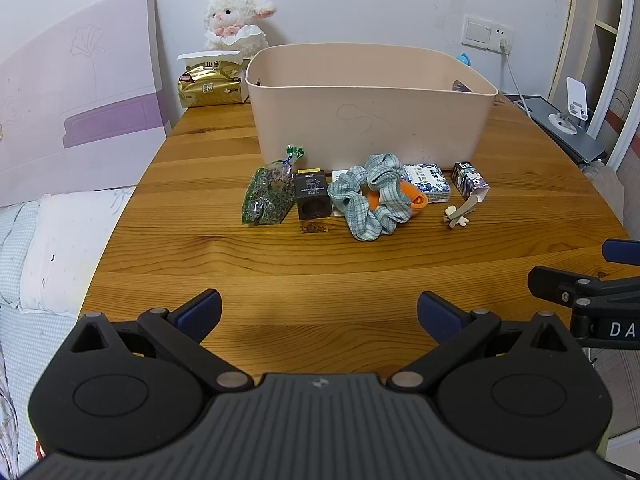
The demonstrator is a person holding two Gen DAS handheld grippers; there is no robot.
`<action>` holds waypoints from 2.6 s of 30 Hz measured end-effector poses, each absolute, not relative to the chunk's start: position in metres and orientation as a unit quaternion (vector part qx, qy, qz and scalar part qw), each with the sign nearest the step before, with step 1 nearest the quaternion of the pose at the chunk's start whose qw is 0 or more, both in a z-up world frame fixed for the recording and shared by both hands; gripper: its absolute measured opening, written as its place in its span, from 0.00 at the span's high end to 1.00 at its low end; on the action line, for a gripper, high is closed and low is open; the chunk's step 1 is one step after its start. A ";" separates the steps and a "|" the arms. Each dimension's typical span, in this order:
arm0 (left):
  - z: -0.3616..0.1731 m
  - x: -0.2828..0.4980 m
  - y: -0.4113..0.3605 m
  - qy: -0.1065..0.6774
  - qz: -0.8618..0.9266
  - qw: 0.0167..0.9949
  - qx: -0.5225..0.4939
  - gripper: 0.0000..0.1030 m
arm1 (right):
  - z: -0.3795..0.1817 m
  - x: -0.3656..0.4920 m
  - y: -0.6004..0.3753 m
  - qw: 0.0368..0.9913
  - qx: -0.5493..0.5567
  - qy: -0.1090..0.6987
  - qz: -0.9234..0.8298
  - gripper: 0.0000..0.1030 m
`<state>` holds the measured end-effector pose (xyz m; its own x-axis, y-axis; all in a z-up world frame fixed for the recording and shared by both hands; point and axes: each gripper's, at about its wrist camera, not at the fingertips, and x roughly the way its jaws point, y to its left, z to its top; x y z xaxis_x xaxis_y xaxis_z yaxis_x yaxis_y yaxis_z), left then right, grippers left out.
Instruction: Organize objects
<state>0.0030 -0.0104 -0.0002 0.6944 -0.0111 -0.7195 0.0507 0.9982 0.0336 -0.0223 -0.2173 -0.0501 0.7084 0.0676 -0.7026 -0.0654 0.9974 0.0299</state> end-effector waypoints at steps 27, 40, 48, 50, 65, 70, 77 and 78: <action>-0.003 0.020 0.009 0.397 -0.009 0.918 0.009 0.00 | -0.055 0.000 -0.225 0.920 0.011 0.390 0.032 0.00; -0.011 0.054 0.021 0.395 -0.010 0.919 0.023 0.00 | -0.060 0.034 -0.236 0.923 0.020 0.385 0.018 0.00; -0.017 0.087 0.036 0.394 -0.005 0.919 0.007 0.00 | -0.070 0.068 -0.247 0.923 0.030 0.384 0.007 0.00; -0.019 0.097 0.040 0.393 -0.003 0.919 0.004 0.00 | -0.073 0.078 -0.247 0.923 0.026 0.383 0.001 0.01; -0.052 0.157 0.069 0.422 -0.015 0.907 0.003 0.11 | -0.103 0.145 -0.248 0.913 0.009 0.408 0.005 0.16; -0.060 0.168 0.071 0.429 -0.028 0.903 0.006 0.14 | -0.115 0.155 -0.238 0.905 0.001 0.424 0.009 0.28; -0.062 0.178 0.062 0.412 -0.056 0.909 0.024 0.41 | -0.117 0.158 -0.233 0.907 -0.005 0.420 0.019 0.64; -0.062 0.180 0.061 0.412 -0.059 0.909 0.025 0.44 | -0.116 0.159 -0.233 0.907 -0.003 0.420 0.021 0.68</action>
<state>0.1799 0.0608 -0.0621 0.6544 -0.0857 -0.7513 0.1276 0.9918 -0.0020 0.1588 -0.2331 -0.1165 0.6471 0.0355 -0.7616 -0.0406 0.9991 0.0121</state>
